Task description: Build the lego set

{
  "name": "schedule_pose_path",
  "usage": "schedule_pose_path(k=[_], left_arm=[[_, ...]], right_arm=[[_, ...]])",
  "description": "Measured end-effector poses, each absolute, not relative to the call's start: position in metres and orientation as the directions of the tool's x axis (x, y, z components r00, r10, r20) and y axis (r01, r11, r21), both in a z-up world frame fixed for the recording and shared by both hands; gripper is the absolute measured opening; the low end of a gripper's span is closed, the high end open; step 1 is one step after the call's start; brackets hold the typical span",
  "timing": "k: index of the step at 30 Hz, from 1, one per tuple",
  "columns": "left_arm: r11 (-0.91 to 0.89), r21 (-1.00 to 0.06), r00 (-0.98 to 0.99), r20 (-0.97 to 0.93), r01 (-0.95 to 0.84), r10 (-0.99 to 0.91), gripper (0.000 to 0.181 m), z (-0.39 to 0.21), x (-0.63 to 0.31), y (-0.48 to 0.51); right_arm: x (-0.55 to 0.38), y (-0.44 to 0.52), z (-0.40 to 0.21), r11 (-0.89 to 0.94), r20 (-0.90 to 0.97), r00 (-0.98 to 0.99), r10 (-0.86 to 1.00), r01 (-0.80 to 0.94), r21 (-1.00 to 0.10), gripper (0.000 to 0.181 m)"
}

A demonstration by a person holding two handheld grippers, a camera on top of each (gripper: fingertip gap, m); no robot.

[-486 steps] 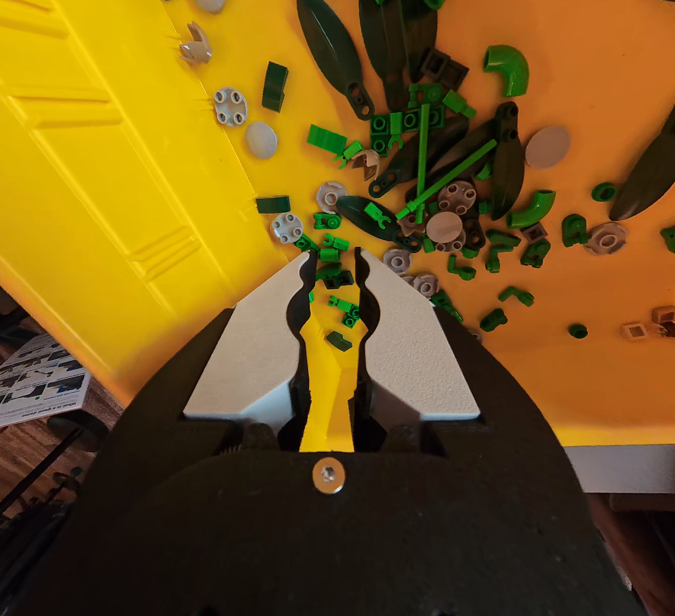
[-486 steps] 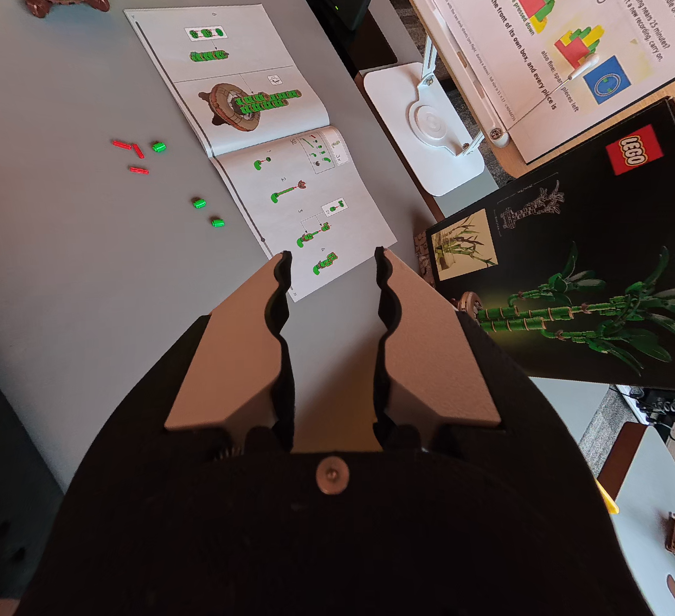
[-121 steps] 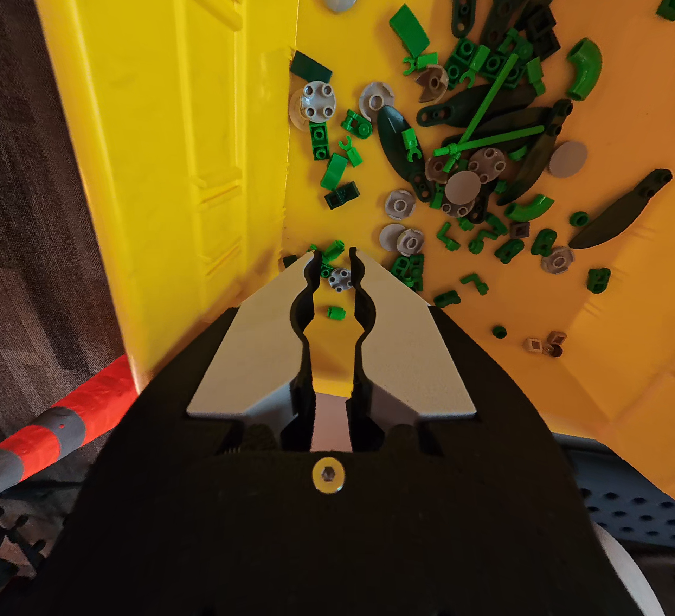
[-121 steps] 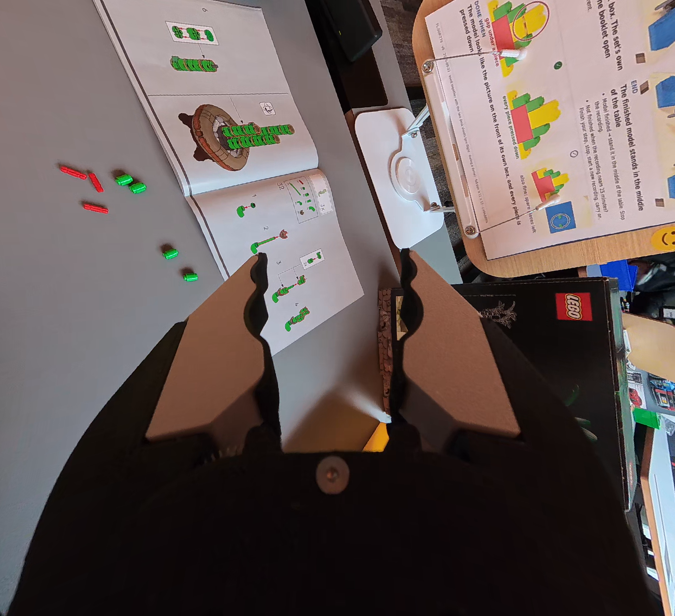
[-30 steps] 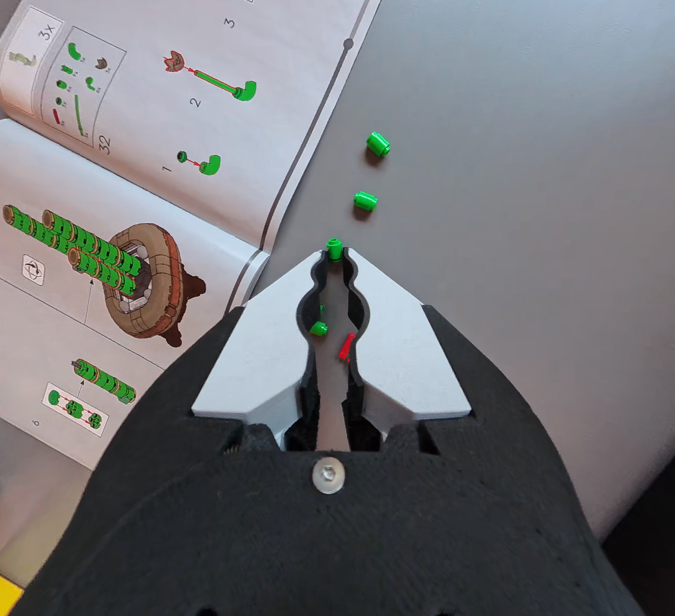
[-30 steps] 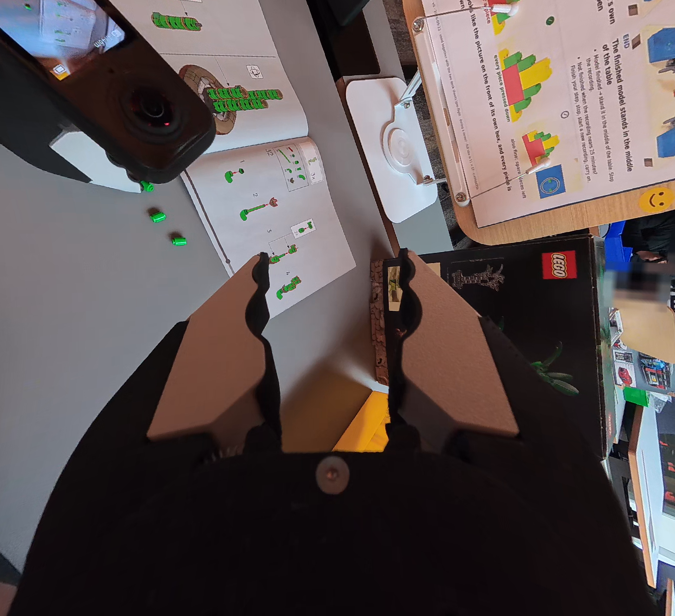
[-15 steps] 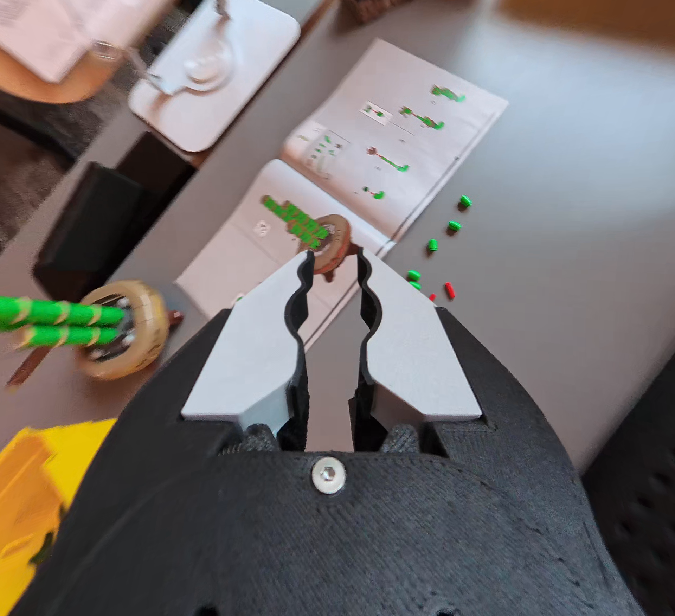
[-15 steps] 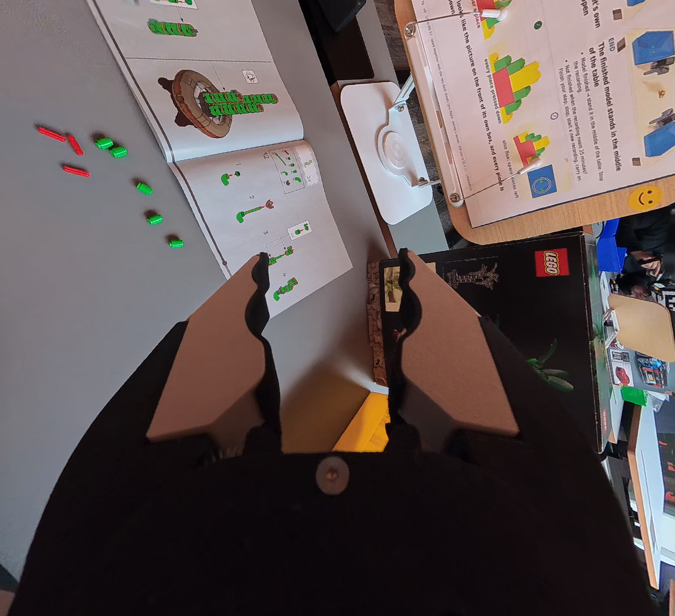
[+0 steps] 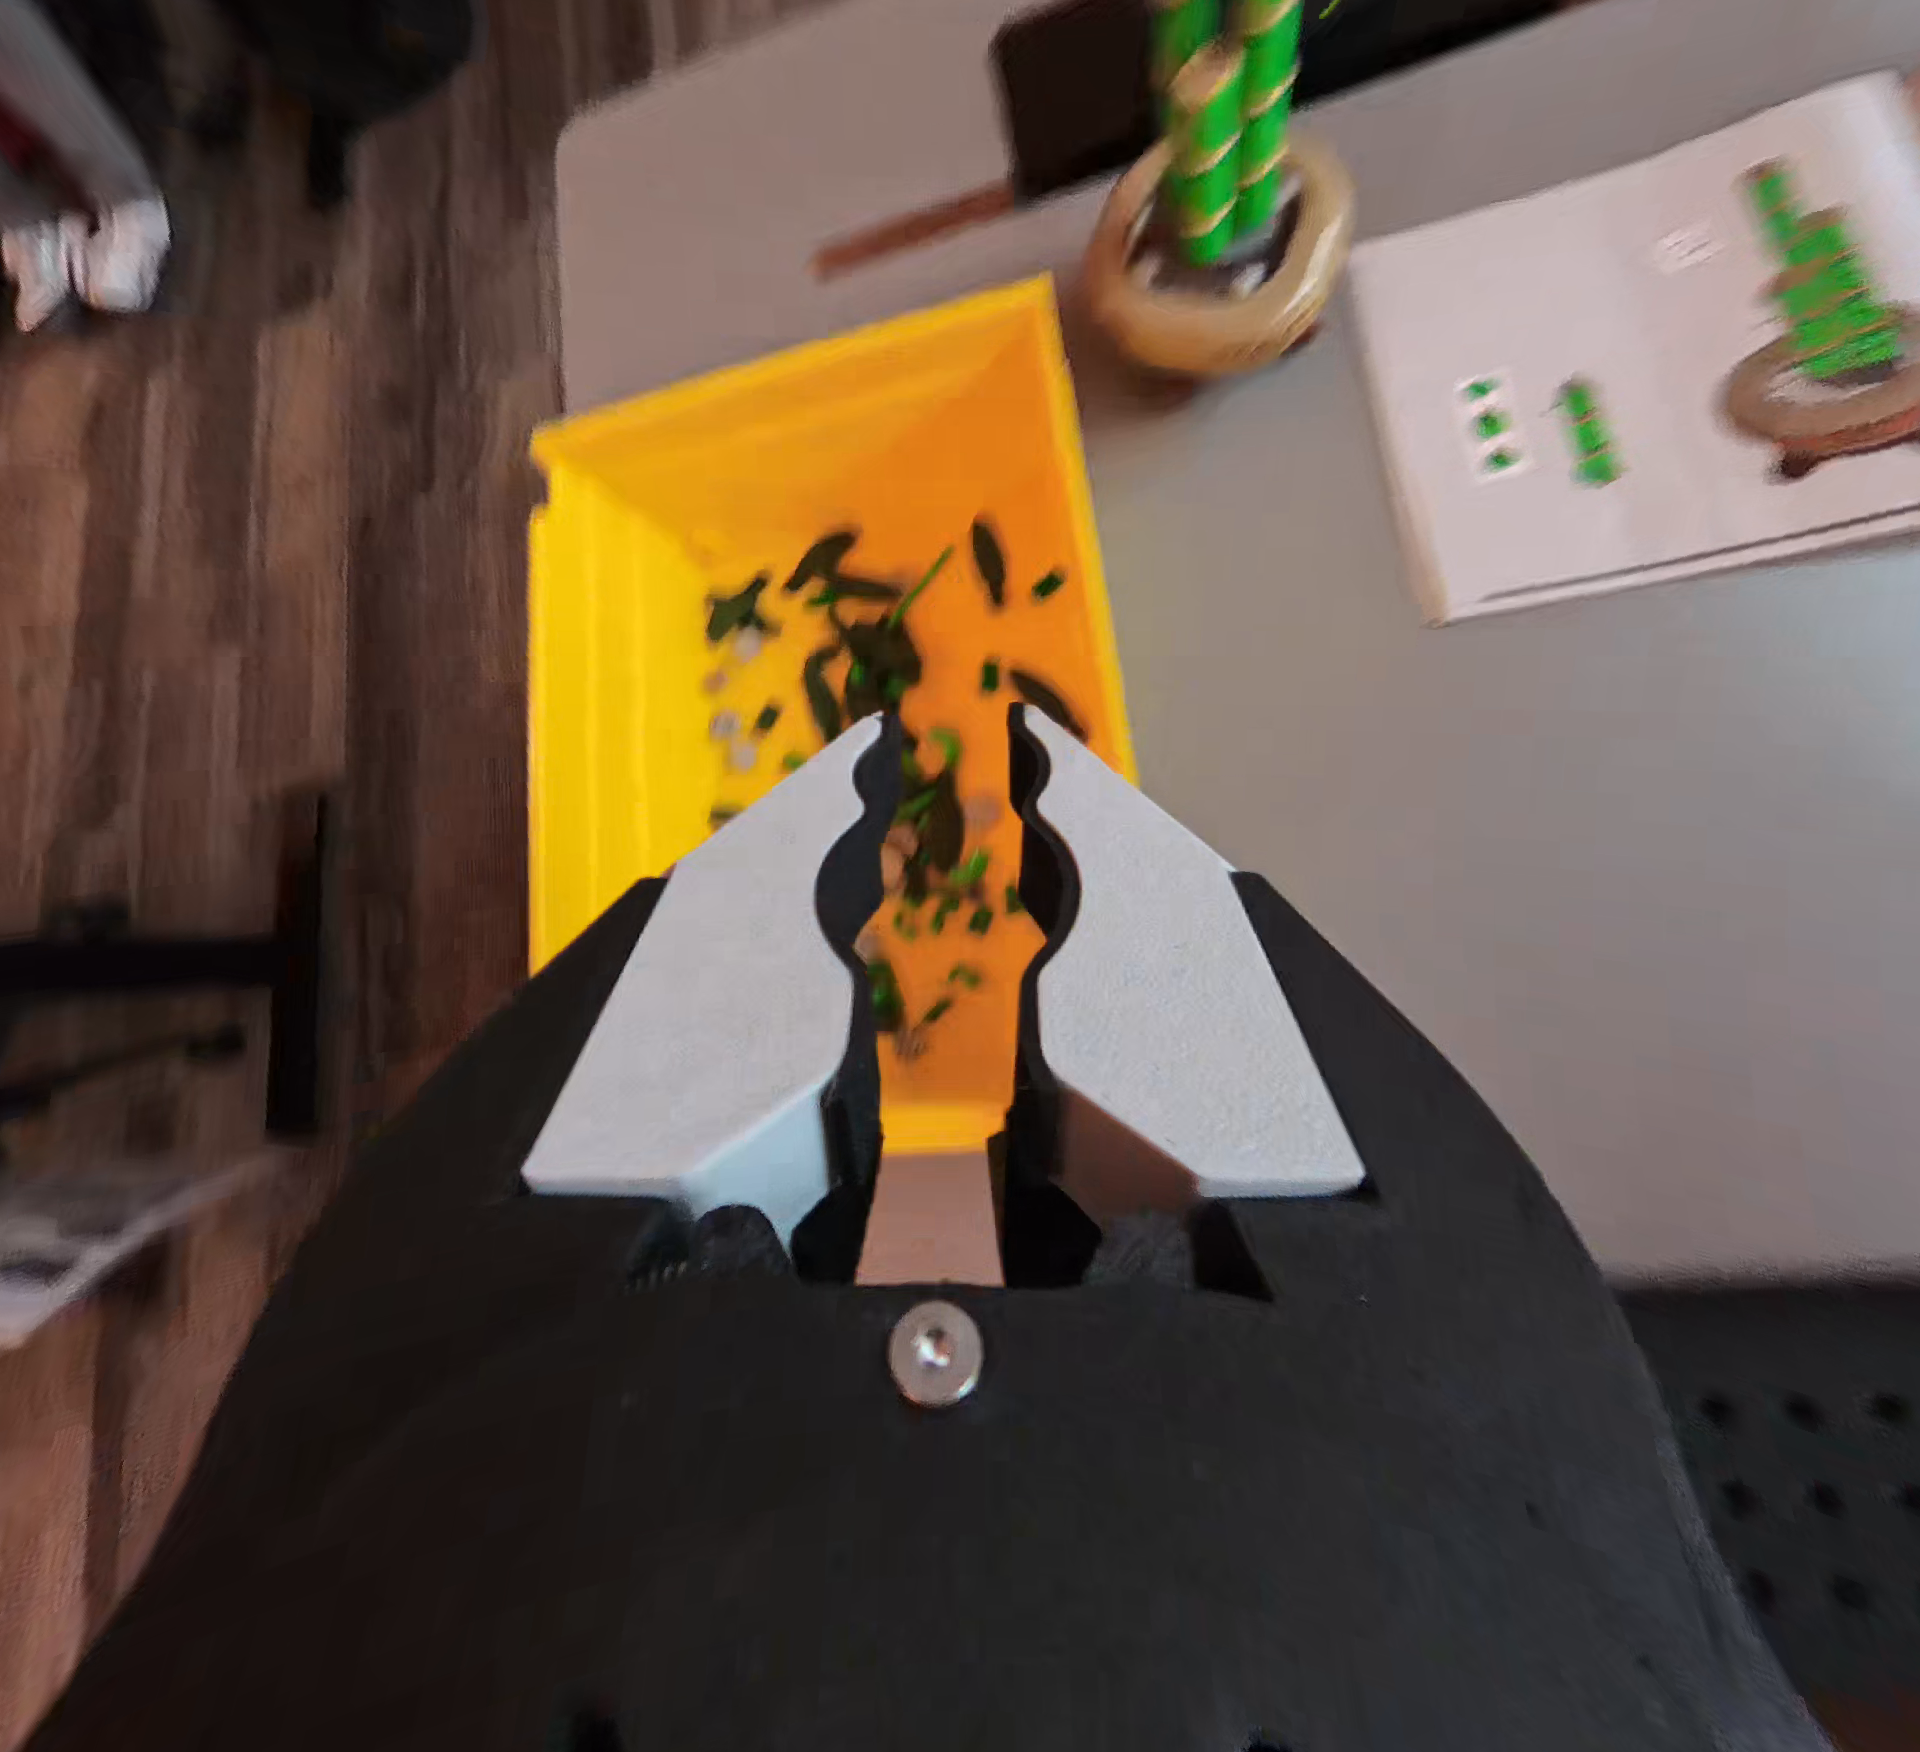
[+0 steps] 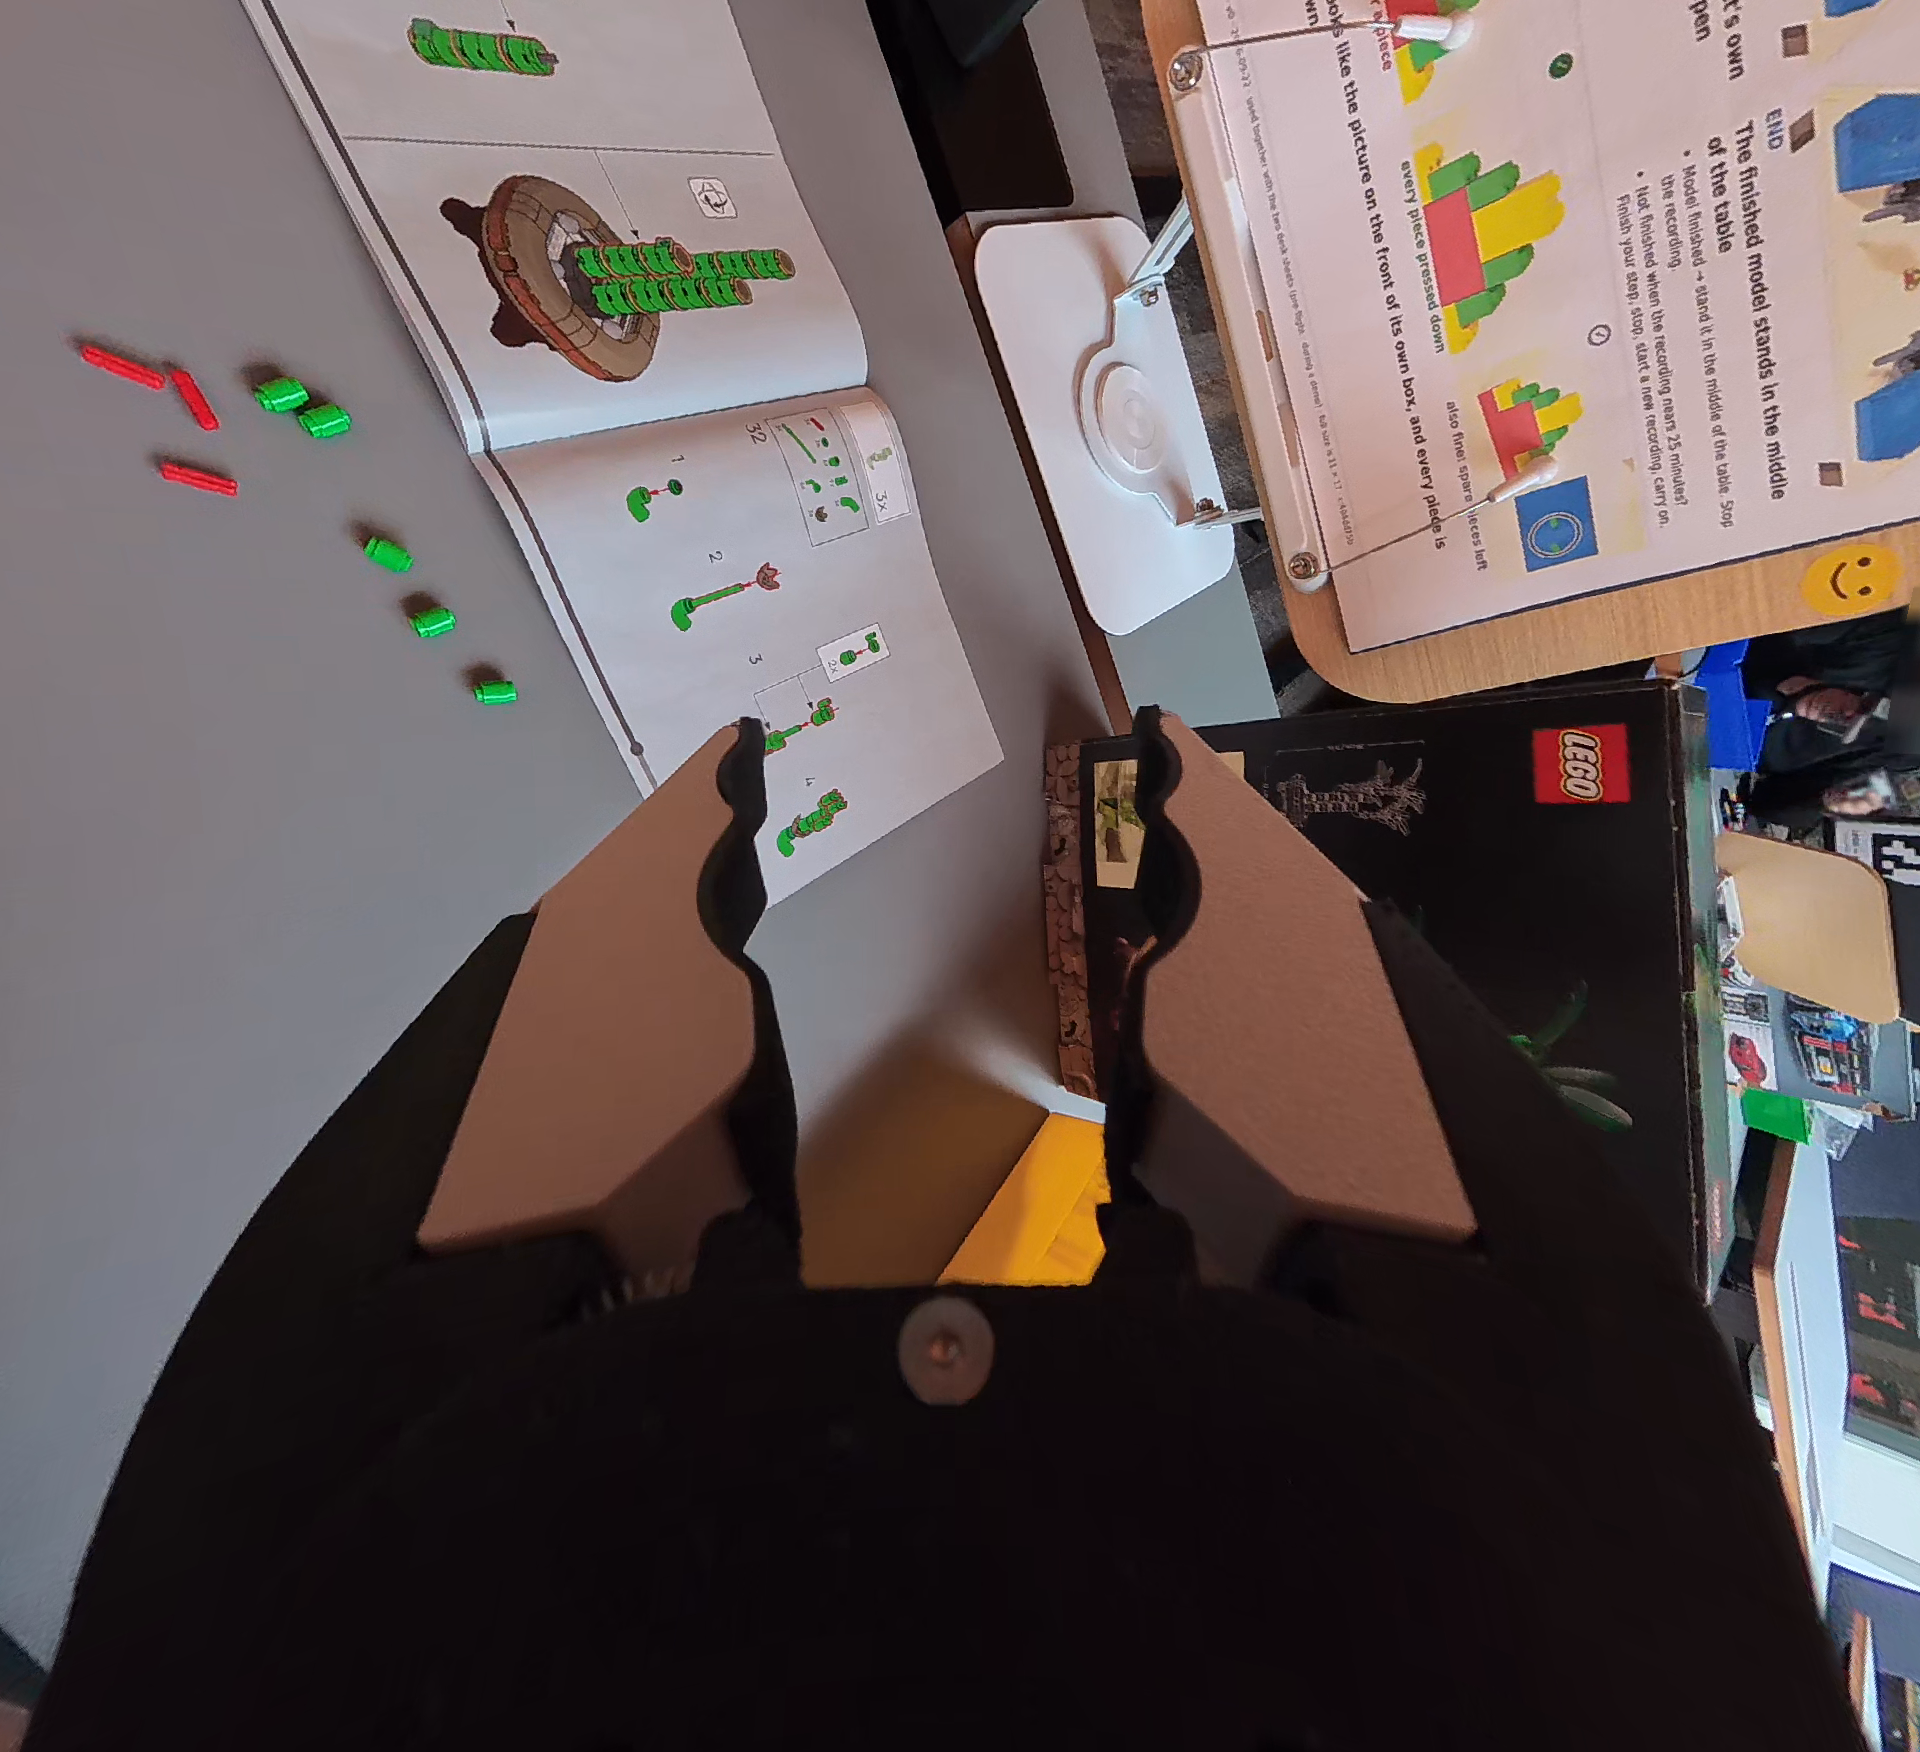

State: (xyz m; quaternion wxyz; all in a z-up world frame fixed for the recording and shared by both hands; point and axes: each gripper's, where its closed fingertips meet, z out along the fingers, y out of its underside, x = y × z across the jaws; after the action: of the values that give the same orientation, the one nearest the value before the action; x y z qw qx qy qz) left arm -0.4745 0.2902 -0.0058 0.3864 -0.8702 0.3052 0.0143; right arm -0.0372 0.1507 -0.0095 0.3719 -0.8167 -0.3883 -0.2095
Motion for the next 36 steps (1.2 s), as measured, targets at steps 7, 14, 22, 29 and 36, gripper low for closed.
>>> schedule_pose_path(k=[7,14,22,29,36], left_arm=[[-0.826,-0.374,0.907,-0.151,-0.42,-0.393,0.011,-0.082,-0.559,0.277],[-0.867,-0.332,0.928,-0.096,-0.371,-0.36,0.008,-0.106,-0.57,0.294],[-0.899,-0.335,0.957,-0.029,-0.281,-0.288,0.007,-0.123,-0.587,0.312],[-0.926,-0.279,0.962,0.025,-0.254,-0.271,0.005,-0.143,-0.591,0.316],[-0.937,-0.234,0.951,0.108,-0.26,-0.291,0.003,-0.147,-0.576,0.308]], right_arm=[[-0.041,0.153,-0.015,-0.42,0.62,0.607,0.496,0.793,-0.441,0.071],[-0.035,0.157,-0.029,-0.469,0.609,0.609,0.508,0.789,-0.397,0.072],[-0.037,0.161,-0.038,-0.484,0.602,0.604,0.522,0.792,-0.374,0.071],[-0.034,0.162,-0.04,-0.492,0.6,0.608,0.52,0.787,-0.371,0.071],[-0.033,0.161,-0.041,-0.497,0.596,0.612,0.52,0.784,-0.372,0.071]])
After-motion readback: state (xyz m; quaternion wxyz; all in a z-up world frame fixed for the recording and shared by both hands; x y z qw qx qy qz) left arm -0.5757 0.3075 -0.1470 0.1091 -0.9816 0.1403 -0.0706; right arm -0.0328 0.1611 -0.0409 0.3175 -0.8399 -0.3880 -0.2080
